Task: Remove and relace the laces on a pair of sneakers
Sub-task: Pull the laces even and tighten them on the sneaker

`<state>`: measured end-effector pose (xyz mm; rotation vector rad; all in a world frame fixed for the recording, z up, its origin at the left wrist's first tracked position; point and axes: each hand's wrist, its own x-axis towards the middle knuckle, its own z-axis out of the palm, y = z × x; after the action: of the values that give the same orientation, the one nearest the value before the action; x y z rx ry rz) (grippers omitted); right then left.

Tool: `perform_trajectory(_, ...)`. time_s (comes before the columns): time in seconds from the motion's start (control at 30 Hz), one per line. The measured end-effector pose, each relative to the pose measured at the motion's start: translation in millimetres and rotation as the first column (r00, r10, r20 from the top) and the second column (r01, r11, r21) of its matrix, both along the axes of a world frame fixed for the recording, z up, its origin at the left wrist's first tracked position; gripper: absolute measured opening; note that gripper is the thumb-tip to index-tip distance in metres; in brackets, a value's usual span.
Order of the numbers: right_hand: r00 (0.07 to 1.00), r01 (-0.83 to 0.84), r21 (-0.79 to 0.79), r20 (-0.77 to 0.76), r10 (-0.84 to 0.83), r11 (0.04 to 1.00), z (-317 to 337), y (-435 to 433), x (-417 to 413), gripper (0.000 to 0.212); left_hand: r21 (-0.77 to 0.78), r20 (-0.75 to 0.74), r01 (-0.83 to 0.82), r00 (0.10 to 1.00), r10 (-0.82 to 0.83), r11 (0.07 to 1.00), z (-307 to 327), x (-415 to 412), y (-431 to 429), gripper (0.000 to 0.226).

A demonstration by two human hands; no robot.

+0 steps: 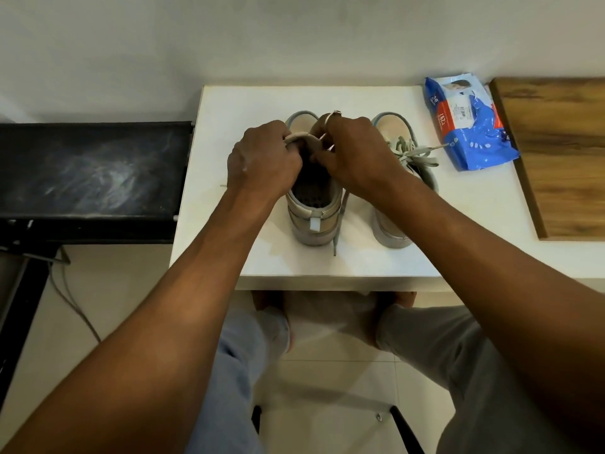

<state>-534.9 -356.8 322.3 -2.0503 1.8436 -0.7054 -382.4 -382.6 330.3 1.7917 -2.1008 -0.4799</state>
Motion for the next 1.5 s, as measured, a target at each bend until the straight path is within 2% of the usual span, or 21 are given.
perform_trajectory(0.27,0.993,0.103,-0.108,-0.048,-0.108,0.989,-7.9,-3.5,3.5,0.02,-0.126,-0.011,-0.067,0.998,0.066,0.99,-8.9,-6.8,-4.9,0.035)
perform_trajectory(0.4,0.991,0.091,-0.116,-0.087,-0.101,0.989,-6.7,-1.1,5.0,0.023,-0.093,-0.016,-0.087,0.996,0.086,0.992,-8.7,-9.2,-6.6,0.039)
perform_trajectory(0.47,0.993,0.1,-0.097,-0.057,-0.106,0.99,-5.2,-0.9,4.8,0.025,-0.043,-0.056,-0.096,0.994,0.094,0.994,-9.2,-8.7,-7.9,0.046)
perform_trajectory(0.53,0.995,0.098,-0.091,-0.024,-0.101,0.991,-3.8,-1.4,3.7,0.025,0.059,-0.17,-0.1,0.98,0.109,0.993,-10.3,-5.3,-10.9,0.053)
perform_trajectory(0.63,0.995,0.103,-0.086,0.016,-0.102,0.991,-3.6,-3.3,0.9,0.023,0.266,-0.399,-0.061,0.901,0.168,0.962,-10.9,1.9,-15.5,0.05)
perform_trajectory(0.7,0.993,0.116,-0.069,0.015,-0.115,0.991,-4.9,-4.5,-0.8,0.023,0.335,-0.457,-0.037,0.867,0.197,0.941,-8.1,6.2,-15.1,0.05)
perform_trajectory(0.77,0.992,0.127,-0.037,0.007,-0.127,0.991,-4.9,-3.8,-1.5,0.024,0.3,-0.41,-0.034,0.898,0.161,0.953,-5.8,8.2,-13.9,0.055)
perform_trajectory(0.83,0.99,0.14,0.004,0.013,-0.14,0.99,-2.3,-2.3,-2.5,0.027,0.256,-0.266,-0.027,0.959,0.098,0.966,-3.6,10.1,-12.4,0.067)
perform_trajectory(0.9,0.989,0.146,0.052,-0.031,-0.144,0.988,1.9,-1.6,-5.5,0.033,0.288,-0.113,-0.014,0.992,0.048,0.957,-0.7,11.0,-9.9,0.078)
perform_trajectory(1.03,0.988,0.125,0.173,-0.114,-0.106,0.977,11.8,1.7,-8.0,0.042,0.261,0.049,-0.027,0.999,0.014,0.965,7.2,12.5,-6.8,0.082)
perform_trajectory(1.1,0.988,0.122,0.209,-0.123,-0.098,0.97,16.7,3.6,-6.9,0.042,0.244,0.093,-0.042,0.995,0.02,0.969,9.7,13.1,-7.1,0.092)
perform_trajectory(1.17,0.994,0.106,0.236,-0.054,-0.096,0.966,20.7,2.7,-8.5,0.04,0.263,0.121,-0.047,0.993,0.016,0.964,13.4,13.9,-6.3,0.097)
perform_trajectory(1.3,0.959,0.028,0.276,0.264,-0.104,0.961,28.8,3.5,-15.5,0.034,0.352,0.126,-0.022,0.992,-0.024,0.936,24.2,18.8,-5.9,0.091)
perform_trajectory(1.37,0.876,0.021,0.27,0.459,-0.148,0.963,29.4,3.9,-18.2,0.025,0.391,0.119,0.018,0.991,-0.069,0.92,30.8,25.3,-6.9,0.084)
perform_trajectory(1.5,0.602,0.012,0.183,0.784,-0.153,0.983,29.6,0.2,-15.9,0.016,0.322,0.118,0.054,0.988,-0.097,0.945,41.3,33.0,-9.0,0.059)
